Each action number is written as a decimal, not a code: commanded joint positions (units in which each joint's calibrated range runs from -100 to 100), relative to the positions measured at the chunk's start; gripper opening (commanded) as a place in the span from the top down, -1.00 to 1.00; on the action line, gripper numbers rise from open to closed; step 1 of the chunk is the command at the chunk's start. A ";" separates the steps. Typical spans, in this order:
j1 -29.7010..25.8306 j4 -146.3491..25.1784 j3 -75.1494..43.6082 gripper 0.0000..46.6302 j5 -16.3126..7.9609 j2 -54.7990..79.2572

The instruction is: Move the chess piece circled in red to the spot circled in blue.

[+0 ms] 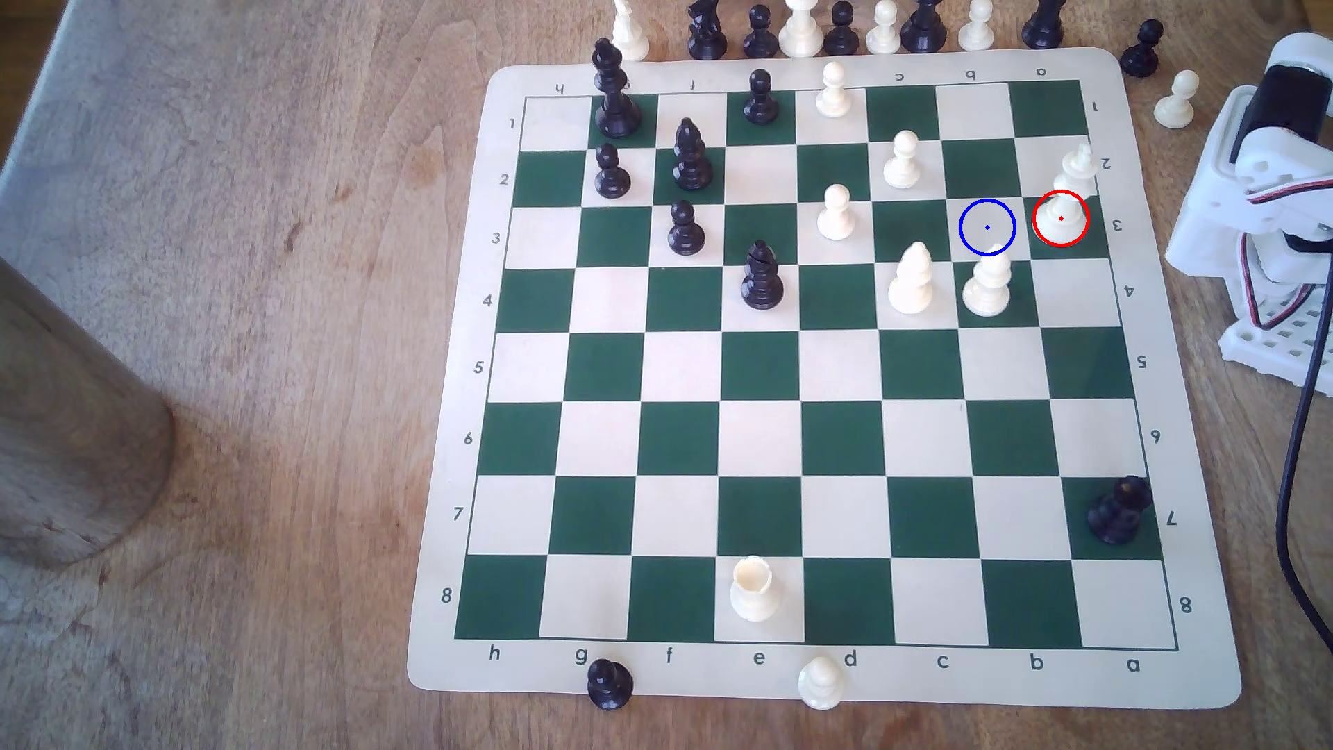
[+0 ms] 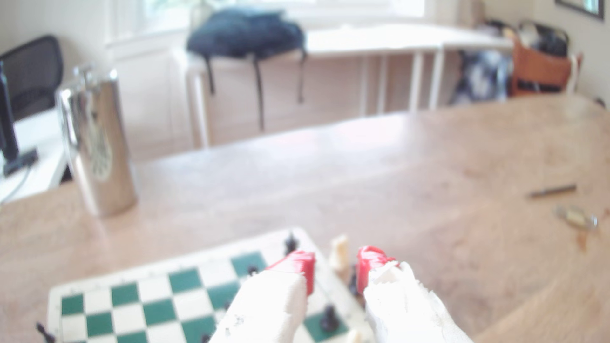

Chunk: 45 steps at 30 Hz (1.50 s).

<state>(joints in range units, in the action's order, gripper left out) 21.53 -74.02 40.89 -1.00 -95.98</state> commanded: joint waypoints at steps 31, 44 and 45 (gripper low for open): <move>-1.47 -25.65 15.41 0.08 -12.89 21.53; -2.96 -16.07 17.94 0.12 -13.14 40.21; -2.80 -15.49 18.22 0.12 -13.09 40.80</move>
<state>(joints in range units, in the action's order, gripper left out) 18.51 -92.59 58.97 -14.09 -58.02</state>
